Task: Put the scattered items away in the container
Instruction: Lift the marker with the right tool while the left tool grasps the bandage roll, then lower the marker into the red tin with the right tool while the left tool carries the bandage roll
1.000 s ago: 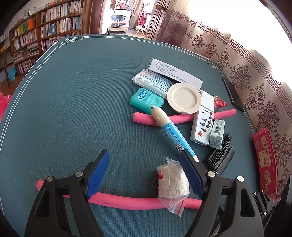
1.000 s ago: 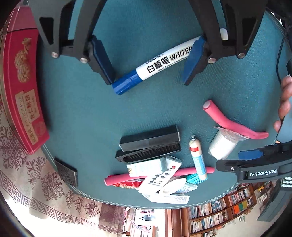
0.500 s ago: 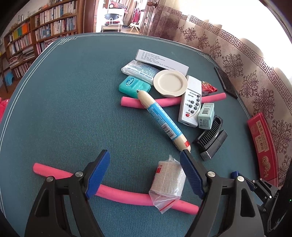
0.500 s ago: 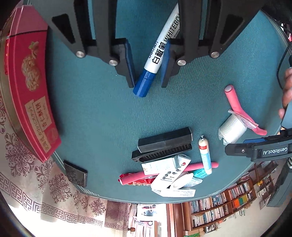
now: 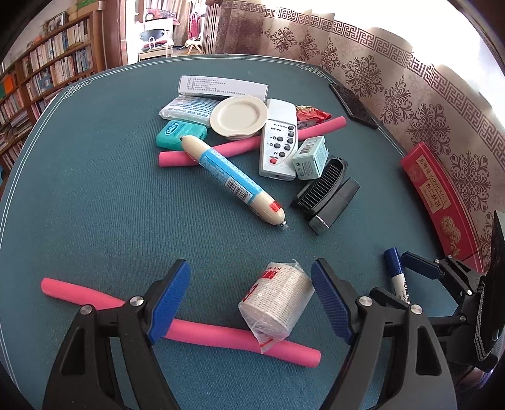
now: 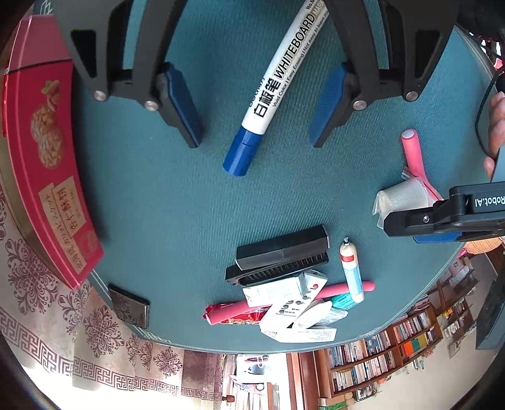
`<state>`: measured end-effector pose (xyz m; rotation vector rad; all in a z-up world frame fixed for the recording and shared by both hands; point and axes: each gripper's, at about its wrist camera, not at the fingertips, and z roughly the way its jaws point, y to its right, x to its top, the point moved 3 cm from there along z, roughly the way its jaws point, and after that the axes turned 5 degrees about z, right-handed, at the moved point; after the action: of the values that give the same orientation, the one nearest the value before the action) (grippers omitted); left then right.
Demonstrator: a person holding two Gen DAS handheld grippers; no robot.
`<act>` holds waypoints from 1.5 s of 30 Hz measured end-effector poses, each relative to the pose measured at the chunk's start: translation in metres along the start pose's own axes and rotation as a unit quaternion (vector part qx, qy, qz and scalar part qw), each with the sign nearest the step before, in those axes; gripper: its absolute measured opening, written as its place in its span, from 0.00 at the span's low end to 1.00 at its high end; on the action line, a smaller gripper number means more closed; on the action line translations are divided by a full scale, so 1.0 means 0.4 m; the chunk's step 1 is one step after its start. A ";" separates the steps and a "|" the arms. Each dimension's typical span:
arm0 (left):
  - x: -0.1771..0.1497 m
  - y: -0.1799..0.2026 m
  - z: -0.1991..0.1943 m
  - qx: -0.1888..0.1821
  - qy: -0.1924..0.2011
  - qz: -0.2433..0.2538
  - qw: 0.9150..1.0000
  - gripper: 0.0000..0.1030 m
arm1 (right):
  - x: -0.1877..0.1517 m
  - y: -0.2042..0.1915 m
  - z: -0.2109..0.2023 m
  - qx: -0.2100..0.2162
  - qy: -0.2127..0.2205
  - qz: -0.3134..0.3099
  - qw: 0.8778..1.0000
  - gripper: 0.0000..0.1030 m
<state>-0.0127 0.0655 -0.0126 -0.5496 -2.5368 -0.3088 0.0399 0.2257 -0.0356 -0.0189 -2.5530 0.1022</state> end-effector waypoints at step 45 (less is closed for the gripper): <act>0.029 0.020 -0.030 -0.025 0.062 0.008 0.998 0.49 | -0.002 0.034 -0.035 0.051 0.024 0.067 0.996 0.16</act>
<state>-0.0130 0.0724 0.0047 -0.5529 -2.4102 -0.3886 0.0481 0.2403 -0.0254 -0.1523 -2.4942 0.2816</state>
